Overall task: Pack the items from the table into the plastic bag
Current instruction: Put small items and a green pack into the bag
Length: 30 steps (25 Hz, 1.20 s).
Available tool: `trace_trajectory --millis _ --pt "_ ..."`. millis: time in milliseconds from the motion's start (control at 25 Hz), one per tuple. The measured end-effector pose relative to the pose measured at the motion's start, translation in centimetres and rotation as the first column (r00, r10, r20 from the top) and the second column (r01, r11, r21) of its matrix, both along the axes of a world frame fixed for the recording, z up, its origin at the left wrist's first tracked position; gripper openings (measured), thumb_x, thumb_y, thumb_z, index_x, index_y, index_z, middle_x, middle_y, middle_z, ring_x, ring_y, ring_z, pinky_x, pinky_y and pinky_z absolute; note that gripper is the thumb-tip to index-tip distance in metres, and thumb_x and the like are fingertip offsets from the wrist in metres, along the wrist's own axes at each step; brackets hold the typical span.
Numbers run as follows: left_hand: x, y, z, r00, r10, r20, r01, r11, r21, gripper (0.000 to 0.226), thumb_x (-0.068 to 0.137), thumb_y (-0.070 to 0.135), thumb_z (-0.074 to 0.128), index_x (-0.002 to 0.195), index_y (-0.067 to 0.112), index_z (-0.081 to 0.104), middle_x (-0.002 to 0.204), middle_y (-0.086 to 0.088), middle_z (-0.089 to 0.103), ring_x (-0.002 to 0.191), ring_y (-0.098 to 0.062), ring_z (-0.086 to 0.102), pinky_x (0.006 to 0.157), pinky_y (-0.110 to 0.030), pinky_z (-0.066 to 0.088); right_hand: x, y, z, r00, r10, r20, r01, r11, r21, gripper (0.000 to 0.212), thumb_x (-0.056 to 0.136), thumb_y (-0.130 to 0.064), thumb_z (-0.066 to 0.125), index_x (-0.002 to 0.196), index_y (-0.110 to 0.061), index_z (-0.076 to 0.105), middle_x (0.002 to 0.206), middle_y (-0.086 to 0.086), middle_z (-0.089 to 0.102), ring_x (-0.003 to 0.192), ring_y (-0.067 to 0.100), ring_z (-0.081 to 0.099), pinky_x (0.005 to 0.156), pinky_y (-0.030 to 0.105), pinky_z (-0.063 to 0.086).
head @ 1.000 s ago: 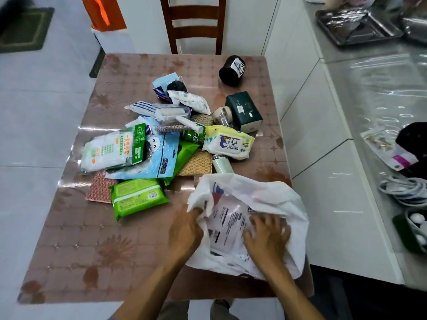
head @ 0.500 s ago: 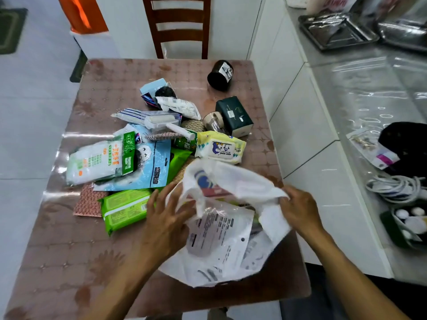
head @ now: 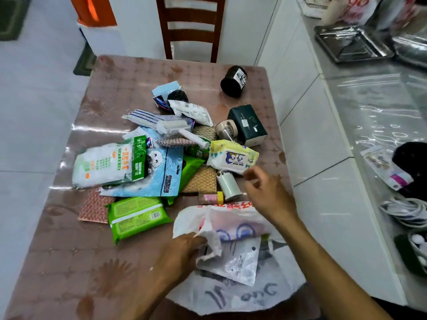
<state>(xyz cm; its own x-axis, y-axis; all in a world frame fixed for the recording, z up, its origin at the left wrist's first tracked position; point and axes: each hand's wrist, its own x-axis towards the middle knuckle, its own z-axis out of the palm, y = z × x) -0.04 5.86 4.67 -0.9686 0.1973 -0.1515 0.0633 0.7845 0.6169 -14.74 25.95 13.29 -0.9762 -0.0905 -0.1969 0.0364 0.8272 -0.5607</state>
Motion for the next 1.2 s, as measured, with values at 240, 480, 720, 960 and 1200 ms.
trace_trajectory --millis 240,480,720,960,1200 --pt "-0.1 1.7 0.3 0.888 0.439 0.138 -0.453 0.887 0.088 0.055 0.065 0.043 0.040 0.104 0.025 0.075 0.109 -0.001 0.073 0.102 -0.022 0.068 0.086 -0.027 0.051 -4.7 -3.6 -11.8 0.949 -0.008 0.315 -0.056 0.980 0.193 0.064 0.079 -0.047 0.065 0.127 -0.015 0.038 0.121 0.013 0.062 0.106 0.036 0.061 0.075 0.037 0.045" --pt "-3.4 4.6 2.3 0.885 0.463 0.050 -0.454 0.883 -0.120 0.072 0.077 0.043 0.061 0.144 0.024 0.041 0.140 -0.009 0.046 0.114 -0.034 0.056 0.082 -0.038 0.048 -4.6 3.0 -6.5 0.930 -0.106 0.353 0.258 0.872 -0.417 0.027 0.077 -0.033 0.063 0.101 -0.023 0.070 0.095 0.000 0.074 0.083 0.024 0.067 0.065 0.032 0.054" --pt "-4.4 4.2 2.5 0.848 0.522 0.095 -0.524 0.852 -0.012 0.093 0.080 0.002 0.060 0.154 0.022 0.008 0.156 -0.012 0.031 0.130 -0.035 0.044 0.091 -0.038 0.043 3.3 11.2 -0.2 0.921 0.325 0.214 -0.079 0.694 -0.716 0.032 0.074 -0.017 0.070 0.103 -0.031 0.067 0.102 -0.002 0.068 0.087 0.012 0.066 0.066 0.028 0.055" --pt "0.6 3.1 0.4 0.940 0.244 0.239 -0.246 0.969 -0.022 0.100 0.072 0.017 0.051 0.138 0.065 -0.006 0.159 -0.002 0.016 0.145 -0.027 0.025 0.110 -0.032 0.033 6.7 11.7 -8.6 0.912 0.328 0.248 -0.398 0.854 0.334 0.039 0.078 -0.044 0.064 0.114 -0.029 0.064 0.112 -0.002 0.070 0.096 0.018 0.065 0.079 0.029 0.051" --pt "1.7 3.2 -1.1 0.900 0.422 0.114 -0.432 0.898 0.085 0.078 0.079 -0.002 0.062 0.147 0.018 0.032 0.153 -0.009 0.036 0.137 -0.028 0.041 0.104 -0.030 0.035 6.7 5.2 -3.9 0.901 0.374 -0.218 -0.352 0.926 0.134 0.019 0.085 -0.032 0.061 0.096 -0.019 0.069 0.090 0.001 0.074 0.074 0.023 0.068 0.060 0.038 0.056"
